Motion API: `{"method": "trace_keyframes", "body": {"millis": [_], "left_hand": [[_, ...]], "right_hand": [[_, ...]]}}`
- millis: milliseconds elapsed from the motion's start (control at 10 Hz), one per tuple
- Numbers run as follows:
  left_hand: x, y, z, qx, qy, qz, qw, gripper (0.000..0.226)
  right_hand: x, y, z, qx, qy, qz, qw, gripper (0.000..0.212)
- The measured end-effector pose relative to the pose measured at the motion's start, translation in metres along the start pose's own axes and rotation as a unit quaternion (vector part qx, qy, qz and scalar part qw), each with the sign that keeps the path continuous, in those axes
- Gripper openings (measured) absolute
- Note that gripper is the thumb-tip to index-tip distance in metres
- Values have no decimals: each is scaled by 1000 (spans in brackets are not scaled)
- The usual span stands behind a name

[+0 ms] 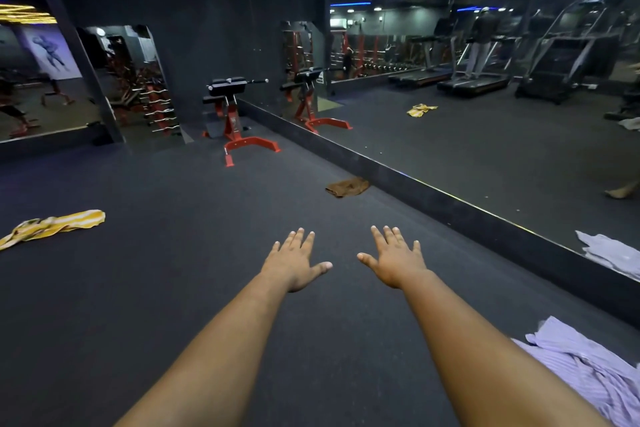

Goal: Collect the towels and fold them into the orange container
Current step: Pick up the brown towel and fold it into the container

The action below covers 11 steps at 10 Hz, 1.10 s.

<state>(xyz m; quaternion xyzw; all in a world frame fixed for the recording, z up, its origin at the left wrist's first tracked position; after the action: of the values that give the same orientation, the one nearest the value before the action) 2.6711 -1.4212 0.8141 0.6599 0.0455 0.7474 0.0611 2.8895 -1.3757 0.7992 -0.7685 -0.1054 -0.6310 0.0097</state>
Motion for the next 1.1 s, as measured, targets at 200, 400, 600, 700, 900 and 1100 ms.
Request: {"method": "trace_keyframes", "body": {"millis": [200,400,600,700,900,1100], "left_hand": [[6,-129,0,30,12,-14,999,93],[3,-255,-11,31,17,-29,999,93],[6,-407,-54,26,9,-42,999,93],[18,-478,-71,9,2,-64,998,93],[43,-609,-92,-11,-4,-79,997,92],[45,-745,-99,-13,-9,-81,997,93]], "right_hand": [[9,-130,34,4,3,-33,999,84],[6,-255,40,5,10,-50,999,84],[-2,-396,32,-16,12,-56,998,84],[5,-462,29,-43,7,-67,997,84],[24,-587,27,-62,-11,-62,996,84],[16,-719,44,-63,-15,-68,996,85]]}}
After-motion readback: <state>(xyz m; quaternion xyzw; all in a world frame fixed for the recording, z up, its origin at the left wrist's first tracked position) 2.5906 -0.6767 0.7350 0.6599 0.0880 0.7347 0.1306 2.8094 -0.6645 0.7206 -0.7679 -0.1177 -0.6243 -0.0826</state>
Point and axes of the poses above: each hand's wrist, its own y-axis away from the middle knuckle, its own x-axis out of the back of the hand, z = x × y, the point moved 8 cm from there along -y, towards the middle knuckle, and after that the axes turned 2 degrees about z, right-handed, at the moved point
